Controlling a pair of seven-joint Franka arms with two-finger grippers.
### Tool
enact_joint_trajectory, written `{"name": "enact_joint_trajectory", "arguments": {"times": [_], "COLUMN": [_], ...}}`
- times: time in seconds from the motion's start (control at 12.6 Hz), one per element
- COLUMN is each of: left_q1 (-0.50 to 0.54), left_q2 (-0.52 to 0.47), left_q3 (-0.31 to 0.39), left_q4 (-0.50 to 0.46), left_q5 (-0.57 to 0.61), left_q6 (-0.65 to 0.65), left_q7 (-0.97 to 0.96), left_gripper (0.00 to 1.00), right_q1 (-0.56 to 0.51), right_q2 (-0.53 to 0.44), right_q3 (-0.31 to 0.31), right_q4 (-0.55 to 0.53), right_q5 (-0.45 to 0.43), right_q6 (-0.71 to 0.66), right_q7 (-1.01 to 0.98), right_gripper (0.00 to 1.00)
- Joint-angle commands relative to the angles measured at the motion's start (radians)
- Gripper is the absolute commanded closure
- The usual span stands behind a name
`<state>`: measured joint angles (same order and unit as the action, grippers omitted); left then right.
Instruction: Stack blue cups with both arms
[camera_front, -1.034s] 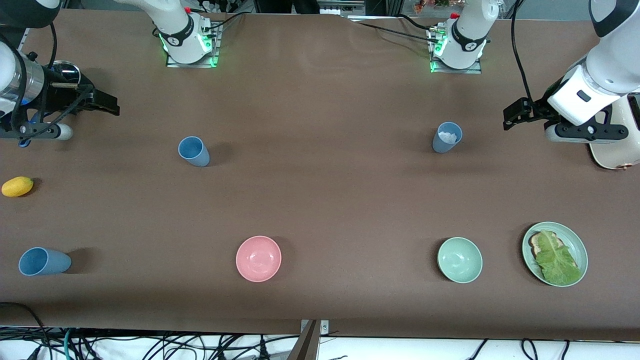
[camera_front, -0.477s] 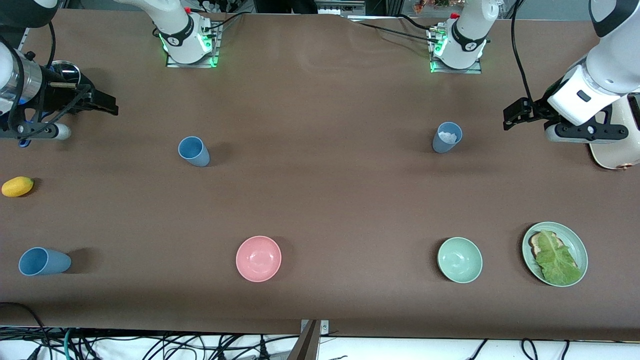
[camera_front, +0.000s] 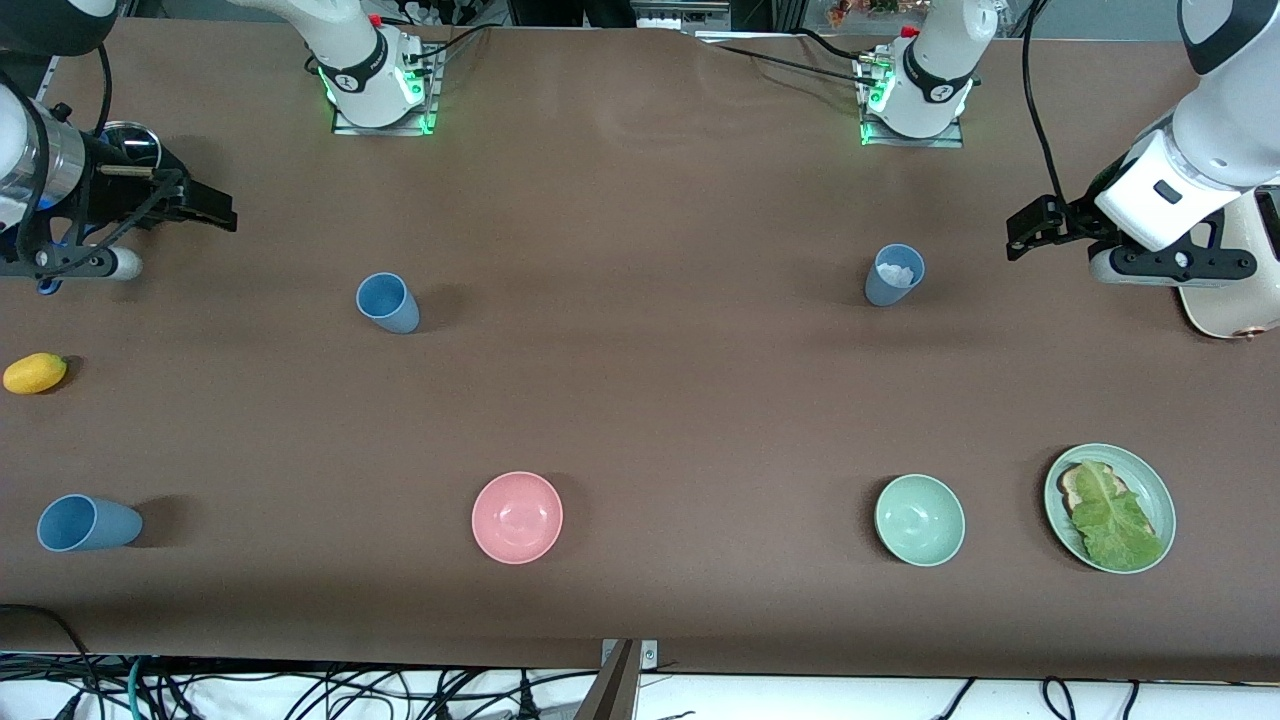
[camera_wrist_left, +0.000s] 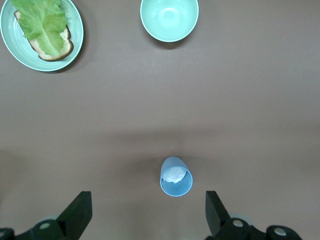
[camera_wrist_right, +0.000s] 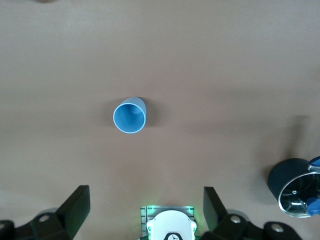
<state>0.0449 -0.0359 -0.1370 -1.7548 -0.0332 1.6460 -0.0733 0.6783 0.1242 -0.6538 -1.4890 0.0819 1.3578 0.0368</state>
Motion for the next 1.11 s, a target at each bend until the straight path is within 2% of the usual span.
{"name": "enact_joint_trajectory", "arguments": {"times": [0.0,0.64,0.8,1.03], "left_q1": [-0.002,0.001,0.001,-0.002], "left_q2": [-0.004,0.004,0.039,0.048], "left_q3": [0.004,0.005,0.005,0.005], "left_q4": [0.006,0.005,0.002,-0.055], "left_q5": [-0.013,-0.013,-0.013,-0.011], "left_q6": [-0.015,-0.012,-0.014,-0.022], "left_q7": [-0.006,0.001,0.001,0.003], "left_gripper": [0.00,0.00,0.00,0.00], "right_q1": [-0.003,-0.003,-0.003,-0.003], "right_q2": [0.000,0.000,0.000,0.002], "right_q3": [0.003,0.005,0.005,0.005], "right_q4": [0.013,0.004,0.004,0.000], "right_q5": [-0.005,-0.007,-0.007,-0.007], "right_q6": [0.000,0.004,0.004,0.006], "right_q7": [-0.012,-0.014,-0.014,-0.014], "right_gripper": [0.00,0.00,0.00,0.00]}}
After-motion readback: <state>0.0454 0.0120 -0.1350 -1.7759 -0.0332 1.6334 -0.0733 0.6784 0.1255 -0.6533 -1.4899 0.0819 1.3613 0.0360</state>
